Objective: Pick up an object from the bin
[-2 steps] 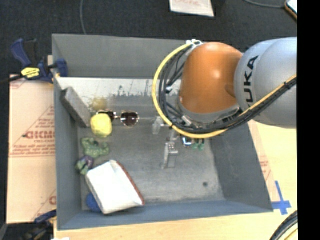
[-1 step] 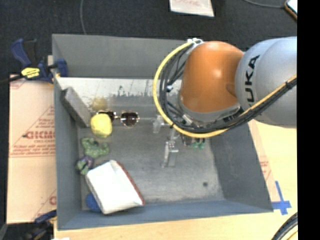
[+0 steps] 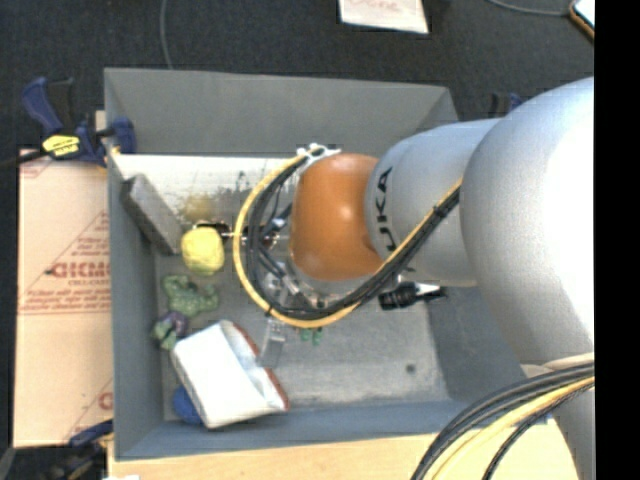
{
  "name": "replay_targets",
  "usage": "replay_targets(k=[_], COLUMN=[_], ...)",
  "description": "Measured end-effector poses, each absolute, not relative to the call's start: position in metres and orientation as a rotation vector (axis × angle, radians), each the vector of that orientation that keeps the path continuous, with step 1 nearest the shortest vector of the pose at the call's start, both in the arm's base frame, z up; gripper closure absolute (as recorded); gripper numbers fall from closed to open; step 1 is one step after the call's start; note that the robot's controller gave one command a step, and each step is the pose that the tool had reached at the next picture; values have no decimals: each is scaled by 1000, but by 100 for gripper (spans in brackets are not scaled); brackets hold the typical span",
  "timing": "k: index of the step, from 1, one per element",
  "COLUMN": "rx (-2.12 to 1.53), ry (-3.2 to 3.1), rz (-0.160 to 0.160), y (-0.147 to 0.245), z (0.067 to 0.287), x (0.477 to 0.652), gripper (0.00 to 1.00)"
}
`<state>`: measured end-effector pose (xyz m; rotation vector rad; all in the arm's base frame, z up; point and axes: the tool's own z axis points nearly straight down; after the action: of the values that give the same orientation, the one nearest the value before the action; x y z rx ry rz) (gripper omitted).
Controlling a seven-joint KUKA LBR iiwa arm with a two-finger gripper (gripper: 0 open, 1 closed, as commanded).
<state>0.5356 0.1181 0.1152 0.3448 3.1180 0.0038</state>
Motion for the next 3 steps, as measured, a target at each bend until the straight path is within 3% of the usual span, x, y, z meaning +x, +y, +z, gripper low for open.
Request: replay_targets(k=[1,2,3], rx=[-236,-611,-215], ry=[3120,3083,3117], rz=[-2,4,3], y=[133,151,179], z=[140,106,80], x=[553,485,569], gripper=[0,0,0])
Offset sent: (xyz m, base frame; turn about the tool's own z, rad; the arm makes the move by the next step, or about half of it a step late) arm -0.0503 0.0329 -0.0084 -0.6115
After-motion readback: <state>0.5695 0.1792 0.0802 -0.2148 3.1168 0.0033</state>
